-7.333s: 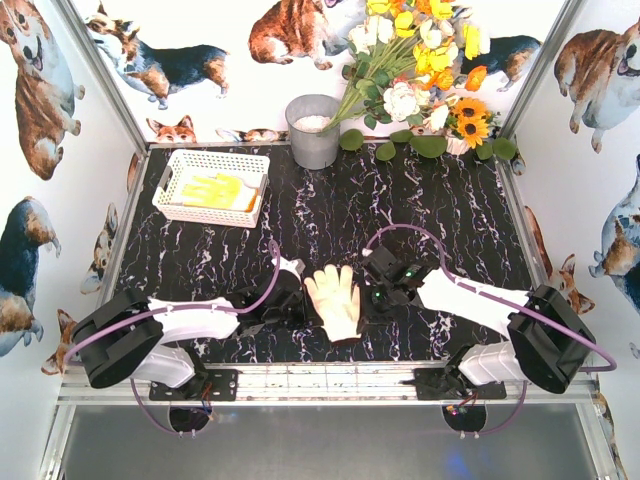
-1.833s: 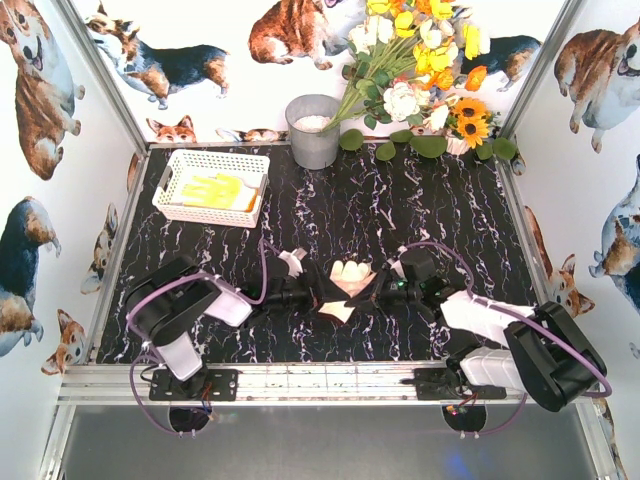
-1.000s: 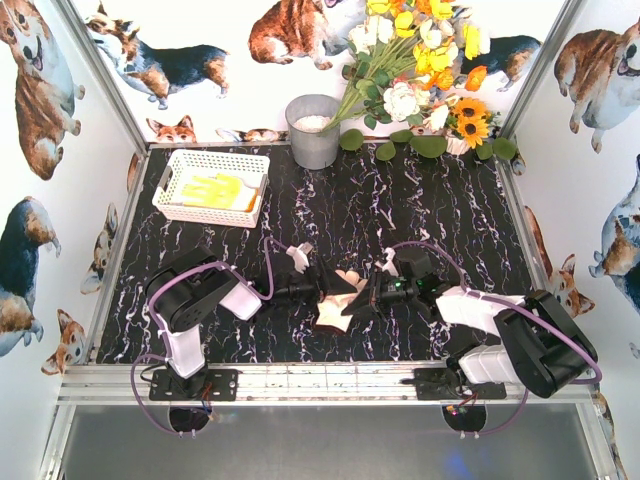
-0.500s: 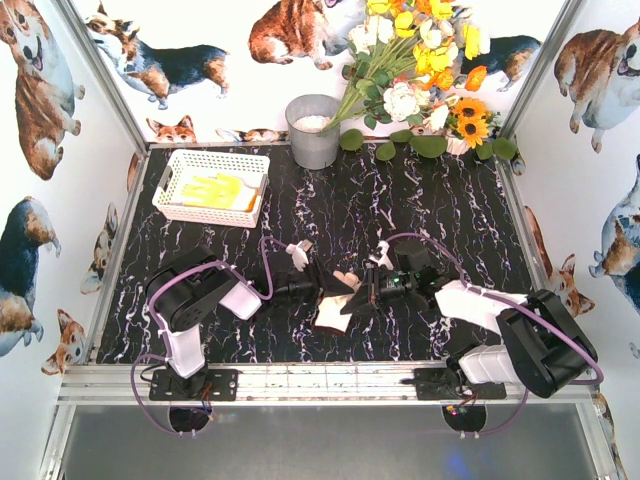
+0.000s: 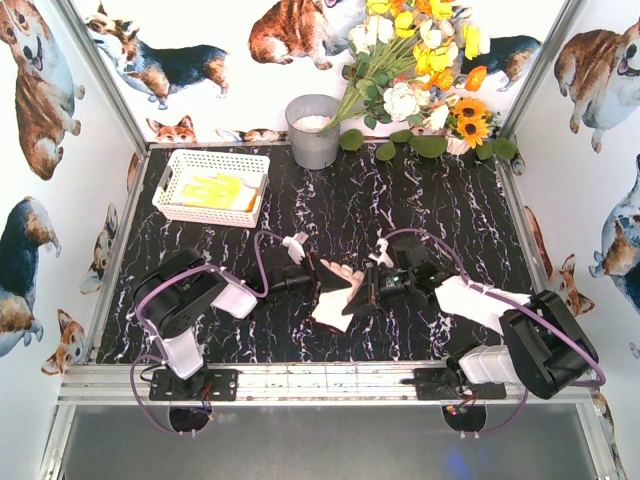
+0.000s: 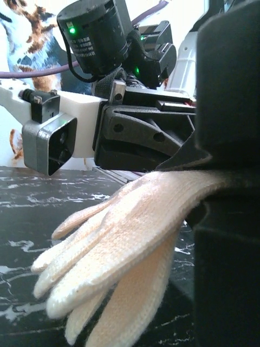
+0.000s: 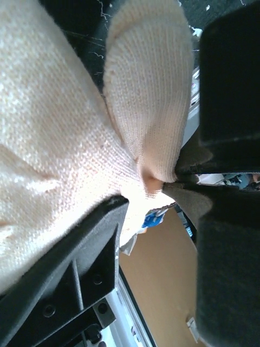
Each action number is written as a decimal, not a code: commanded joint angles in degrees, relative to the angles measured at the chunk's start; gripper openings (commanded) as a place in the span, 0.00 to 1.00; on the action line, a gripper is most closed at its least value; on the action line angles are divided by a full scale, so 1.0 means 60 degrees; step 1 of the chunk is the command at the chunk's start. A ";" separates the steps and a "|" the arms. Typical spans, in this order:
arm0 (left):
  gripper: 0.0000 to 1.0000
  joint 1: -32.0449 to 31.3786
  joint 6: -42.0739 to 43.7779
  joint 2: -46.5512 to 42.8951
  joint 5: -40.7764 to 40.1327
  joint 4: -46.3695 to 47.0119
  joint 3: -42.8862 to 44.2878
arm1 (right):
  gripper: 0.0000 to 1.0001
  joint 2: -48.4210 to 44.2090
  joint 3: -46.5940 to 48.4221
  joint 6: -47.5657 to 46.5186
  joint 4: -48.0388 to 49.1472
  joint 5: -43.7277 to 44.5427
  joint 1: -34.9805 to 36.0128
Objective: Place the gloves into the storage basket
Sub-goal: Pick up the glove from the center of the board, then move the bin to the center of the board.
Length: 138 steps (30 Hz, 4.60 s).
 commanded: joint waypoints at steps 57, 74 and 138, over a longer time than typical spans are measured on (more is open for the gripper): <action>0.00 0.5139 0.6036 0.0507 -0.9559 -0.0641 0.4690 | 0.75 -0.1779 0.1417 -0.0919 -0.1664 0.2761 -0.1255; 0.00 0.5271 0.5721 0.2025 -1.0492 0.0282 0.5082 | 0.75 -0.1172 0.1587 -0.0802 -0.1605 0.2707 -0.1255; 0.76 0.6611 0.6585 0.2019 -0.9189 -0.2099 0.5259 | 0.74 -0.1356 0.1444 -0.0699 -0.1346 0.2561 -0.1255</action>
